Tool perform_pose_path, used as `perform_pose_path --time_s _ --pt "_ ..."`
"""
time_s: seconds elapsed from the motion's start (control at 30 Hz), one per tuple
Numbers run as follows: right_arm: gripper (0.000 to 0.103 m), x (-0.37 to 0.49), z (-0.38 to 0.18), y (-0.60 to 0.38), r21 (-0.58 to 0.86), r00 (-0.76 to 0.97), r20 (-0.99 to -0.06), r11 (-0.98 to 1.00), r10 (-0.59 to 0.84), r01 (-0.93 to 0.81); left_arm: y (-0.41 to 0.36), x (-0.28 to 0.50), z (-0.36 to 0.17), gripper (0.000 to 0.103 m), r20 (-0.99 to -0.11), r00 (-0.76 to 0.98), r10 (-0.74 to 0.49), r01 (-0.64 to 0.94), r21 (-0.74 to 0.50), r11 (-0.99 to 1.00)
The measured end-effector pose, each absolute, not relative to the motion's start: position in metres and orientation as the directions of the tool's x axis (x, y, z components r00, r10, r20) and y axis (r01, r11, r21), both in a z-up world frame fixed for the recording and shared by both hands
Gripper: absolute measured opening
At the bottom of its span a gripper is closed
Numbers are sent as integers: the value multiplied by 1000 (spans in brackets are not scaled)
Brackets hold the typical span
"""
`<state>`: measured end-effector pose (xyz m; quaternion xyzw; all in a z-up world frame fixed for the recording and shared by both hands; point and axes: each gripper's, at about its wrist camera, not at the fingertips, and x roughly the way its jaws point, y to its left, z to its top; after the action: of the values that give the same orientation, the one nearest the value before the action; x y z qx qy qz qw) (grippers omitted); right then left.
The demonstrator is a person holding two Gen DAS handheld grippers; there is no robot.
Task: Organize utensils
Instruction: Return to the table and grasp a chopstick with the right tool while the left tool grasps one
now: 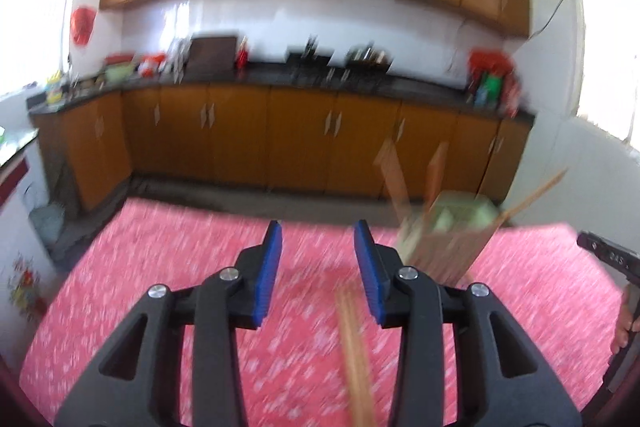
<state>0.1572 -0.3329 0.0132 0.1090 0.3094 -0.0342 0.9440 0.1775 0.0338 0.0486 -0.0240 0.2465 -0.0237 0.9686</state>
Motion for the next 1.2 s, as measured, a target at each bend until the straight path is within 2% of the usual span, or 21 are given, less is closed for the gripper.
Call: perform_pose_path --time_s 0.07,0.13,0.33,0.73,0.8,0.87,0.93,1.07,1.2 --pt "18 161 -26 -328 202 746 -664 973 52 113 41 181 22 38 -540 840 -54 20 -68 997" --pt "16 161 -65 -317 208 682 -726 974 91 91 43 181 -6 38 -599 799 -56 14 -74 997" --pt "15 152 -113 -298 241 604 -782 969 157 61 37 181 -53 38 -697 708 -114 44 -117 992" --pt "14 155 -117 -287 212 610 -776 977 159 15 22 184 -79 35 -745 648 -158 79 -141 987" --pt "12 157 -118 -286 202 603 -781 979 161 1 20 184 -83 32 -752 637 -167 88 -145 986" --pt "8 161 -120 -283 88 614 -788 995 46 38 19 185 -85 29 -758 628 -177 98 -148 984" --pt "8 166 -121 -288 47 624 -781 995 -21 93 16 184 -89 26 -765 617 -187 110 -151 982" --pt "8 170 -121 -302 78 621 -783 987 -27 140 9 184 -97 17 -781 591 -201 139 -147 979" --pt "8 167 -121 -302 57 626 -779 990 -34 125 2 183 -103 14 -791 578 -200 160 -130 978"
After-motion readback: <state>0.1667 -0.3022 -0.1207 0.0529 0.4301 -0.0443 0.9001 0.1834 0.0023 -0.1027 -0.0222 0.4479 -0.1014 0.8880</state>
